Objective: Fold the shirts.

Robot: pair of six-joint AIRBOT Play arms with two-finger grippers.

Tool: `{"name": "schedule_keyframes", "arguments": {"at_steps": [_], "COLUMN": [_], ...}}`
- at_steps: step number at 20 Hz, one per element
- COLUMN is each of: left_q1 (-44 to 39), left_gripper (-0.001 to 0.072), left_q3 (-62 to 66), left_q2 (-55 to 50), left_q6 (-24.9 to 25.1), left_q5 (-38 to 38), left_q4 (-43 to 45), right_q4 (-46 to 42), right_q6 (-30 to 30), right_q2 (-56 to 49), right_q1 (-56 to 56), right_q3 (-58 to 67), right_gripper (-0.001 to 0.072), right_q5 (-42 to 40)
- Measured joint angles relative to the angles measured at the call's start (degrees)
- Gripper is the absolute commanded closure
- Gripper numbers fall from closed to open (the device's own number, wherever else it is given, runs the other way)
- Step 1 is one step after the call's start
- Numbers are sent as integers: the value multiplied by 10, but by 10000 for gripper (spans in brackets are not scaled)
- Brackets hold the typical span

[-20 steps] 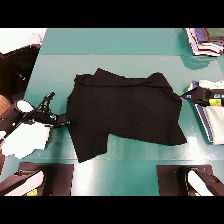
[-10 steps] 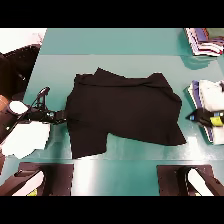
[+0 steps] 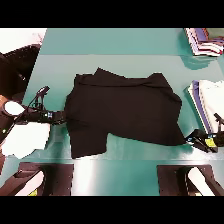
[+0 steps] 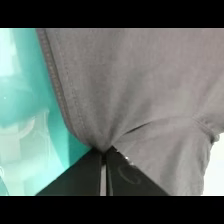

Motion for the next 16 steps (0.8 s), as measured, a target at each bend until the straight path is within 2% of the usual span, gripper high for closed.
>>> {"name": "schedule_keyframes", "arguments": {"at_steps": [3,6,7,12,16], "left_q1": [0,0,0,0,0], "left_gripper": [685,685,685,685,685], "left_q3": [0,1,2,64,222], "left_q2": [1,1,1,46,108], "left_q6": [0,3,5,-2,-19], "left_q5": [-1,-4,-7,-35,-61], "left_q4": [0,0,1,23,35], "right_q4": [40,64,67,73,83], "right_q6": [0,-3,-4,-9,-10], "right_q2": [-35,-63,-66,-15,59], "right_q1": [7,40,54,115,157], "right_q3": [-7,-9,-9,41,210], "right_gripper": [291,614,694,695,695], "right_q5": [-11,-35,-43,-61,-54]}}
